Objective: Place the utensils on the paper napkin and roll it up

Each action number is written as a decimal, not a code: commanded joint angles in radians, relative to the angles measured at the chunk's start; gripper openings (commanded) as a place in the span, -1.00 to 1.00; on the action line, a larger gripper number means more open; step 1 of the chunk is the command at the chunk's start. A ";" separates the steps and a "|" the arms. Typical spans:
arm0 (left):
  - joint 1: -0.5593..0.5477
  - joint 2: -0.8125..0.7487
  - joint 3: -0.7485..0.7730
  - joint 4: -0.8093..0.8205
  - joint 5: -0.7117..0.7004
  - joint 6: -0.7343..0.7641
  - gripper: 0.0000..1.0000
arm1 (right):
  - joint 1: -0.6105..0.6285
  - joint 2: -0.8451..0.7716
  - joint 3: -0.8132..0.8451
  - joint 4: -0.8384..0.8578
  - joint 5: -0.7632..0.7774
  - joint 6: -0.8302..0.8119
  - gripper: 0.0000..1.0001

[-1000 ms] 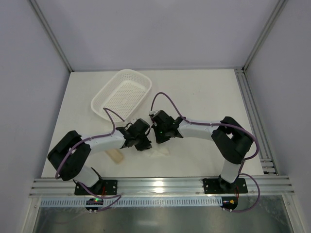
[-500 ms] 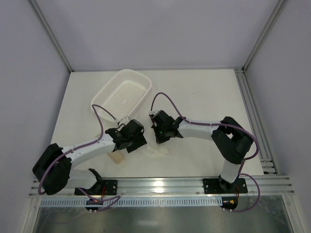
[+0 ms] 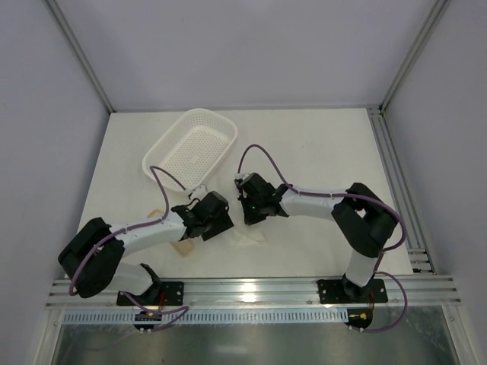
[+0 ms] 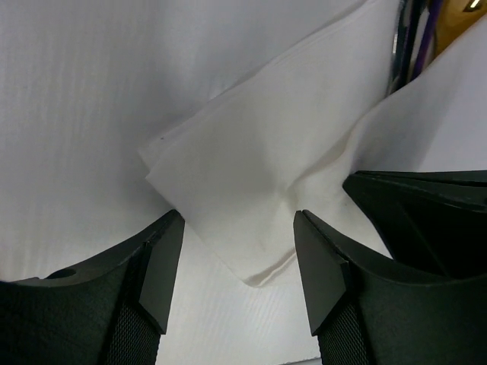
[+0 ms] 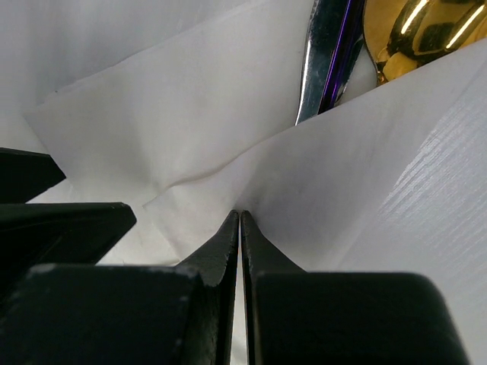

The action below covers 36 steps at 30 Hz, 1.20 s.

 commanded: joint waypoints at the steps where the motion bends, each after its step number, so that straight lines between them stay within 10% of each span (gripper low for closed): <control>1: -0.021 0.050 -0.061 0.066 -0.003 -0.031 0.28 | 0.001 0.018 -0.048 -0.014 0.016 0.013 -0.92; 26: -0.166 0.051 -0.004 -0.098 -0.196 -0.194 0.25 | 0.001 0.016 -0.062 0.002 -0.013 0.037 -0.92; 36: -0.152 -0.125 -0.121 0.162 -0.158 -0.188 0.11 | 0.001 0.015 -0.070 0.015 -0.027 0.039 -0.92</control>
